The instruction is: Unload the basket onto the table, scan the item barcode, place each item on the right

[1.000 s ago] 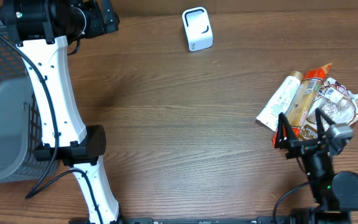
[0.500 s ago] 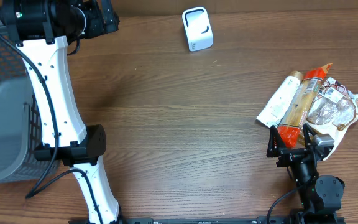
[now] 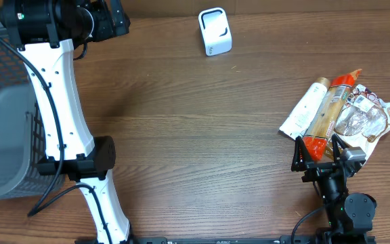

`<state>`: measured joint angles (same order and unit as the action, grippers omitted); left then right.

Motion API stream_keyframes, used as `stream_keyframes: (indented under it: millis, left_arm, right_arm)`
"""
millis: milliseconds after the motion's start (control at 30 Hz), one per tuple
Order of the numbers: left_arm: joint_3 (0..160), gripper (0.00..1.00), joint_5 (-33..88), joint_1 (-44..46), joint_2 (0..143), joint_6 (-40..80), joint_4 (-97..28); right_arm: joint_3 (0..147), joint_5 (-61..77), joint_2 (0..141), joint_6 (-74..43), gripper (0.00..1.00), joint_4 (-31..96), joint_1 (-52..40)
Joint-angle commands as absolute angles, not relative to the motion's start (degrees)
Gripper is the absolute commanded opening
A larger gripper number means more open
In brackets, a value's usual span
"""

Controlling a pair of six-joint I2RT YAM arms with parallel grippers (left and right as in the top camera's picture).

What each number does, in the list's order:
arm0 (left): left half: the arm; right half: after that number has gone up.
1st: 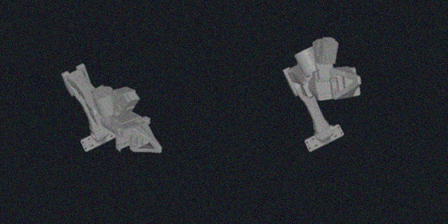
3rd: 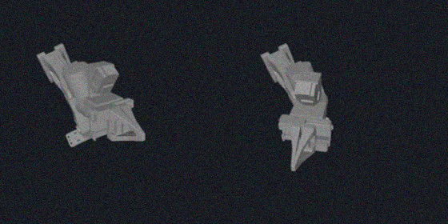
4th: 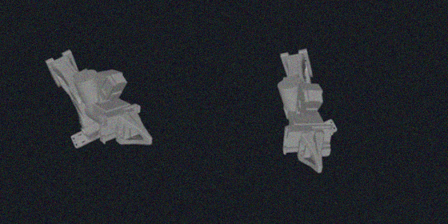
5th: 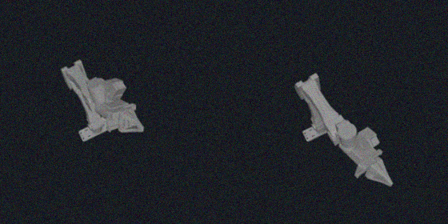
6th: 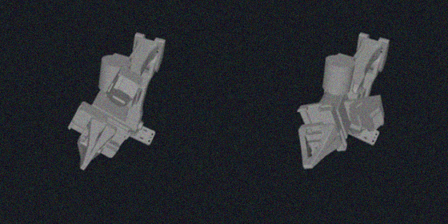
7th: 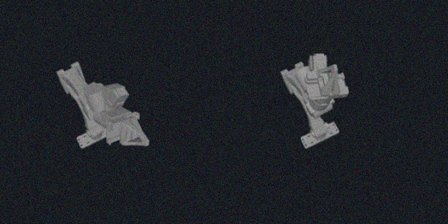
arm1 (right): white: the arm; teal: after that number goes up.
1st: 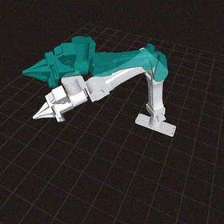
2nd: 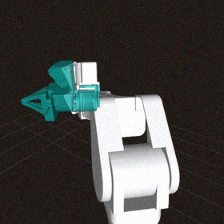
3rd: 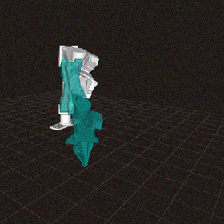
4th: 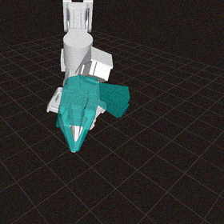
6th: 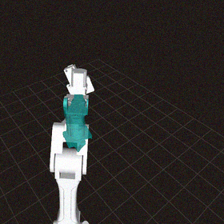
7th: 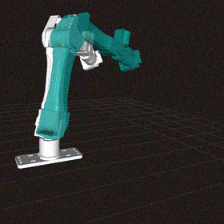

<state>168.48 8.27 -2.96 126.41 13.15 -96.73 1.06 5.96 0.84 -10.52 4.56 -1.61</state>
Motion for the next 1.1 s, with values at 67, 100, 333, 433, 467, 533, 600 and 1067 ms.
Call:
stream_keyframes:
  millis: [67, 100, 333, 433, 467, 533, 600, 1067]
  left_arm:
    - [168.9, 1.00, 7.9, -2.2, 125.5, 13.1, -96.8]
    - [168.9, 1.00, 7.9, -2.2, 125.5, 13.1, -96.8]
    - [168.9, 1.00, 7.9, -2.2, 125.5, 13.1, -96.8]
    - [168.9, 0.99, 7.9, -2.2, 125.5, 13.1, -96.8]
    - [168.9, 0.99, 7.9, -2.2, 125.4, 13.1, -96.8]
    - [168.8, 1.00, 7.9, -2.2, 124.4, 13.1, -96.8]
    - [166.8, 1.00, 7.9, -1.6, 121.4, 13.1, -96.8]
    - [122.2, 1.00, 4.4, 0.2, 84.5, 12.8, -94.4]
  right_arm:
    - [0.5, 5.6, 0.2, -10.7, 1.00, 4.3, -2.0]
    - [0.5, 5.6, 0.2, -10.7, 1.00, 4.3, -2.0]
    - [0.5, 5.6, 0.2, -10.7, 1.00, 4.3, -2.0]
    - [0.5, 5.6, 0.2, -10.7, 1.00, 4.3, -2.0]
    - [0.5, 5.6, 0.2, -10.7, 1.00, 4.3, -2.0]
    - [0.5, 5.6, 0.2, -10.7, 1.00, 4.3, -2.0]
    - [0.5, 5.6, 0.2, -10.7, 1.00, 4.3, -2.0]
    - [0.5, 5.6, 0.2, -10.7, 1.00, 4.3, -2.0]
